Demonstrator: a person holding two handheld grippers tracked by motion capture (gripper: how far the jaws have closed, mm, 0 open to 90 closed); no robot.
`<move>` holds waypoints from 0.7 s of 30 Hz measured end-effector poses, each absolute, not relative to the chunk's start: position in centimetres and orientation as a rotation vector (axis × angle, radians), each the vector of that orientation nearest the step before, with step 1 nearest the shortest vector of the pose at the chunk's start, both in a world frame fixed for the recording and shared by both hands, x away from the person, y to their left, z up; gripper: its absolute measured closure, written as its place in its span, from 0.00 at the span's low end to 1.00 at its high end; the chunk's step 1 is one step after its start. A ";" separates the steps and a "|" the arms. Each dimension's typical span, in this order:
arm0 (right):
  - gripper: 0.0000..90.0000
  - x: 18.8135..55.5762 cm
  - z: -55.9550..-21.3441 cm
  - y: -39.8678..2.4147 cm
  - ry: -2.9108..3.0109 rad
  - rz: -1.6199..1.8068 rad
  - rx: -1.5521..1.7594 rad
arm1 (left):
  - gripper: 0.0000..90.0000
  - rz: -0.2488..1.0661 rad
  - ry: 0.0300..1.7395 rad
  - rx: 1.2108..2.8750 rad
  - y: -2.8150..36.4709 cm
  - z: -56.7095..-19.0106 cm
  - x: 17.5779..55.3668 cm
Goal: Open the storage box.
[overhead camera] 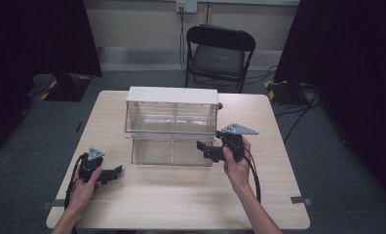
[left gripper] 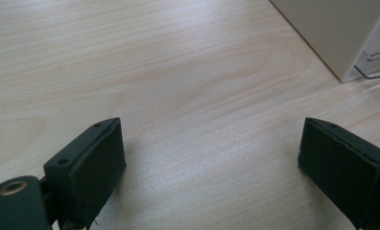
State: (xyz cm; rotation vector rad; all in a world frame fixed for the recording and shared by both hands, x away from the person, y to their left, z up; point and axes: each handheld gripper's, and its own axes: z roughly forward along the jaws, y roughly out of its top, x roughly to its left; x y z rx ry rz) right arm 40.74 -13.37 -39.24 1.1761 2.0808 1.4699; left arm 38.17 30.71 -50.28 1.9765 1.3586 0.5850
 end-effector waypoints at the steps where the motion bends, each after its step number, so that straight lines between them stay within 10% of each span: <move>1: 0.15 40.7 -39.2 -13.4 2.080 1.471 1.177 | 0.09 0.585 1.359 1.976 30.7 -50.3 38.2; 21: 0.15 40.7 -39.3 -13.4 2.078 1.471 1.183 | 0.09 0.585 1.359 1.974 30.7 -50.3 38.2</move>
